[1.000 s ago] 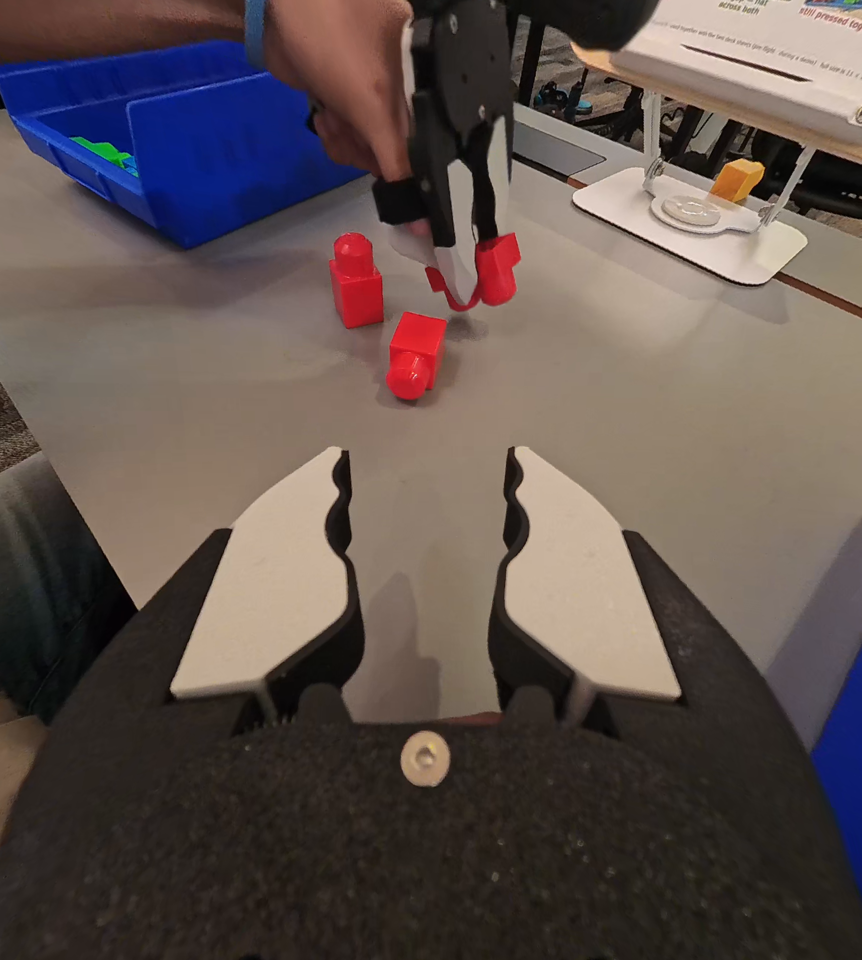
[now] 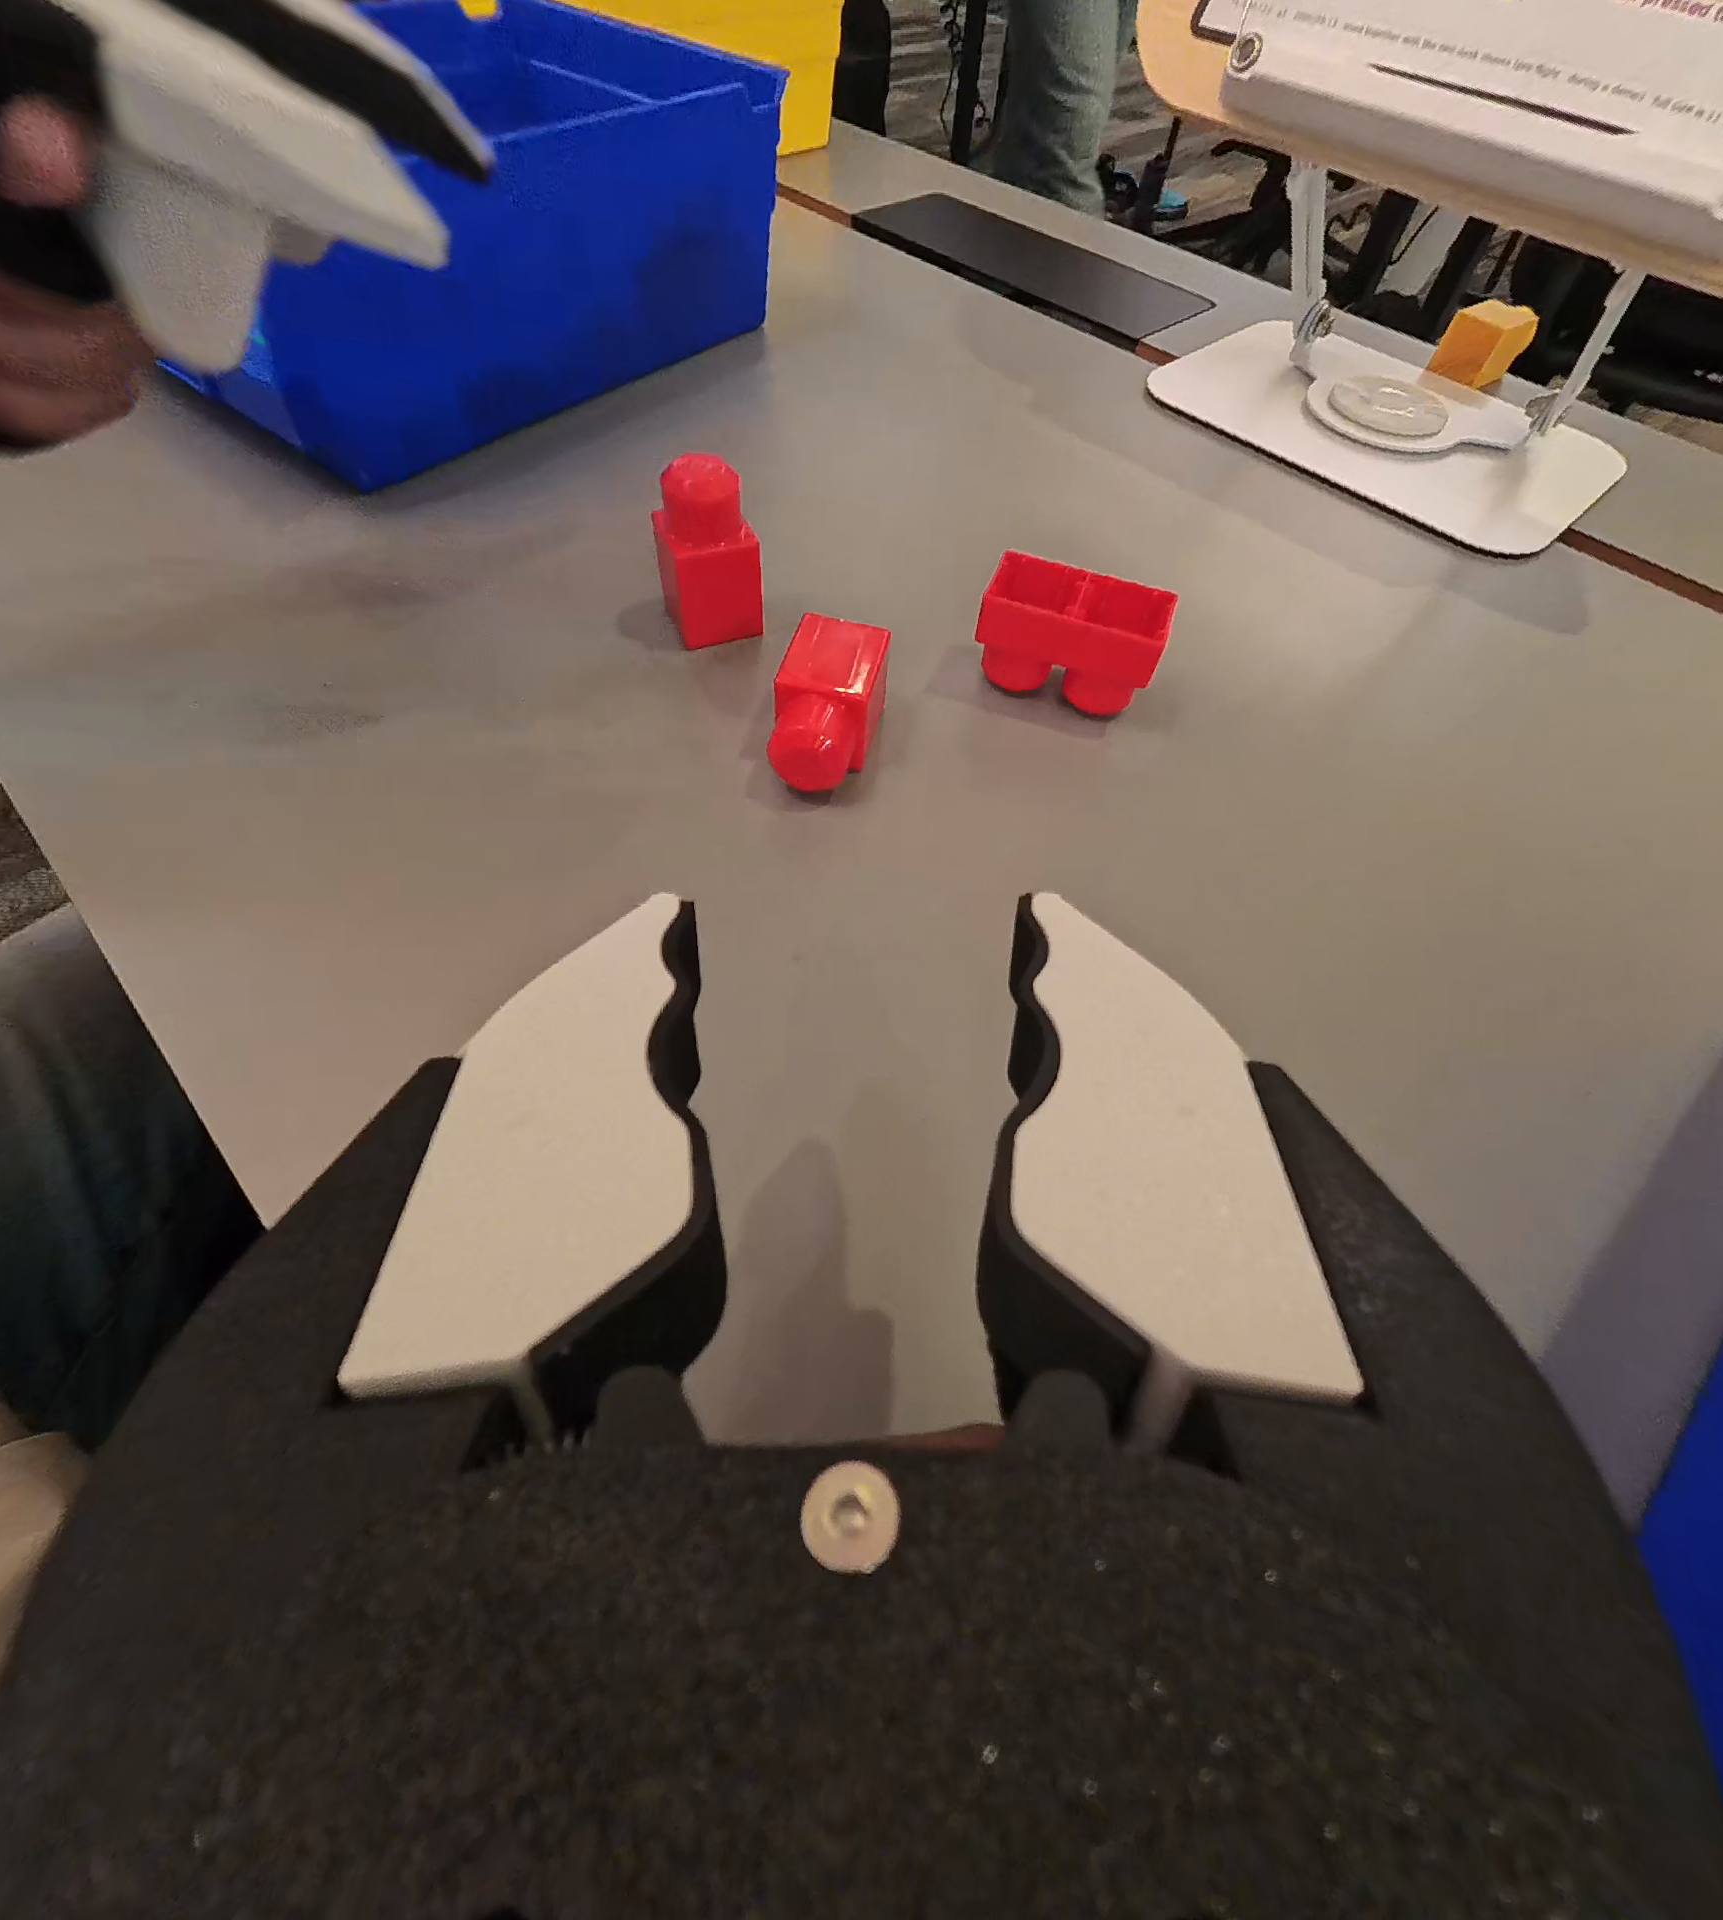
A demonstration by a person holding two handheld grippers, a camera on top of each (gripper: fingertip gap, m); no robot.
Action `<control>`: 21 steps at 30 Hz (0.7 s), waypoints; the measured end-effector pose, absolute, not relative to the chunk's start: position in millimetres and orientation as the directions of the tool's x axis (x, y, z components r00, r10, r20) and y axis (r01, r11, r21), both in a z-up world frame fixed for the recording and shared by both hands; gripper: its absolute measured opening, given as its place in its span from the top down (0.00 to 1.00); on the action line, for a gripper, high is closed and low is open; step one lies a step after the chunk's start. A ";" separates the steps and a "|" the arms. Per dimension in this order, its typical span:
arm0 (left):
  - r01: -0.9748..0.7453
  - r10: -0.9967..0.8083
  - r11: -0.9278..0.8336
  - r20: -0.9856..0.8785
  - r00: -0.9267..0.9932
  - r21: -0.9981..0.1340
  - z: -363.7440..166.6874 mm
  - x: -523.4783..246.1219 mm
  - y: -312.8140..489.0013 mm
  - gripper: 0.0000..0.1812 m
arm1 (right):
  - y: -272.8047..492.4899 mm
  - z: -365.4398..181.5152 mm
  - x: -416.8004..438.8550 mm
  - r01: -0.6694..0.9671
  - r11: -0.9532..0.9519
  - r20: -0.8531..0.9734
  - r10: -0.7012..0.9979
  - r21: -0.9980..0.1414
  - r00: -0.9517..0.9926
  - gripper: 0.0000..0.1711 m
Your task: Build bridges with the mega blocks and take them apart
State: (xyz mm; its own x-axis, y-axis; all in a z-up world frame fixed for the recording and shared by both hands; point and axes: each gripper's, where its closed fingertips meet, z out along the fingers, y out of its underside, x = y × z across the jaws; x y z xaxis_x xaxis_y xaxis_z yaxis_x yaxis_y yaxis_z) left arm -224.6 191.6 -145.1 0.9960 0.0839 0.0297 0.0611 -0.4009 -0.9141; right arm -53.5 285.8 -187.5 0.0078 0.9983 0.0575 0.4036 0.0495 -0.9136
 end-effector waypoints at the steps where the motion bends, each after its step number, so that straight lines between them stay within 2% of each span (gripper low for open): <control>1: 0.089 0.110 -0.380 0.051 0.993 -0.921 -152.0 -215.2 180.0 0.67 | 284.9 -188.7 -54.4 0.406 0.052 0.060 0.998 -0.912 0.007 0.66; 3: 0.101 0.197 -0.351 0.032 0.980 -0.931 -165.4 -204.2 159.9 0.63 | 282.2 -190.3 -56.3 0.411 0.056 0.062 0.998 -0.910 0.001 0.66; 7: 0.066 0.349 -0.290 -0.041 0.936 -0.955 -178.9 -186.6 131.8 0.61 | 277.3 -192.4 -58.8 0.417 0.072 0.075 0.997 -0.906 -0.011 0.66; 10: 0.024 0.386 -0.303 -0.099 0.917 -0.953 -190.1 -174.9 122.1 0.61 | 276.4 -193.9 -59.6 0.420 0.075 0.077 0.997 -0.905 -0.011 0.66; 21: 0.097 0.395 -0.285 -0.024 0.918 -0.954 -195.5 -190.8 116.8 0.64 | 271.2 -200.7 -67.8 0.449 0.089 0.106 0.994 -0.889 0.012 0.65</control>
